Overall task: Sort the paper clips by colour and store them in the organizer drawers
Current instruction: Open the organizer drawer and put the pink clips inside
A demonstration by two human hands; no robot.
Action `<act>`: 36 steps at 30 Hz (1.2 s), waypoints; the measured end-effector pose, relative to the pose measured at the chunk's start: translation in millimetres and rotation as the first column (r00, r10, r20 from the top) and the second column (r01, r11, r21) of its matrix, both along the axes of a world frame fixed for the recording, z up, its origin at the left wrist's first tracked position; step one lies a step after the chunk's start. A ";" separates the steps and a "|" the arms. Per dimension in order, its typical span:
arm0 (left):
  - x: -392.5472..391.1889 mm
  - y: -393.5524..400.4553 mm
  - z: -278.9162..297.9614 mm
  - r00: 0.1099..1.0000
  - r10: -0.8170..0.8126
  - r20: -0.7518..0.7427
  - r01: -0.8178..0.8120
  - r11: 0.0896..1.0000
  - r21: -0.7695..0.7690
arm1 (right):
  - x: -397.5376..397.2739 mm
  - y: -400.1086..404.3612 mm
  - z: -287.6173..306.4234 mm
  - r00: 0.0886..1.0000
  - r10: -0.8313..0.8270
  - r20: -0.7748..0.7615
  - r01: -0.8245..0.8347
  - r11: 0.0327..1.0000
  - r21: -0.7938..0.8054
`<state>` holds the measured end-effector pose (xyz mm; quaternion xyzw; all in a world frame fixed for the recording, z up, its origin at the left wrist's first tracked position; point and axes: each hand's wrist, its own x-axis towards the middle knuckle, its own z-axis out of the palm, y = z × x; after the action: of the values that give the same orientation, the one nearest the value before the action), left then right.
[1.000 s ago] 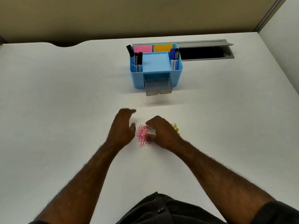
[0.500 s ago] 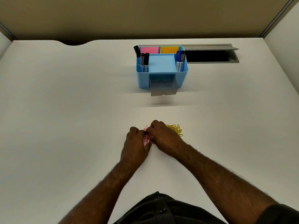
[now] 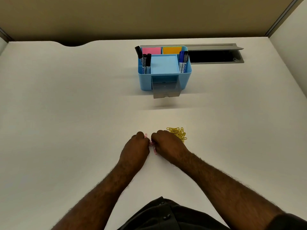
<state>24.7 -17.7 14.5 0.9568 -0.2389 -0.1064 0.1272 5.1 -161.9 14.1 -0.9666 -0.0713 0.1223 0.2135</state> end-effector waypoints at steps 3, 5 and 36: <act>0.7 5.5 -4.0 0.998 -0.033 0.051 0.034 0.999 -0.008 | 1.3 -4.6 -0.4 0.999 -0.045 0.002 0.045 0.997 0.065; 3.5 11.5 -7.8 0.997 -0.045 0.069 0.047 0.998 -0.032 | 3.1 -8.2 1.7 0.991 -0.131 0.005 0.129 0.979 0.159; 156.9 -113.3 78.5 0.992 -0.032 0.119 0.038 0.998 -0.052 | 158.9 -70.9 60.0 0.898 -0.379 0.224 0.397 0.917 -0.037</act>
<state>181.5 -131.0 93.0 0.9532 -0.2655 -0.0452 0.1370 163.9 -232.8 74.1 -0.9768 0.1055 -0.0239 0.1849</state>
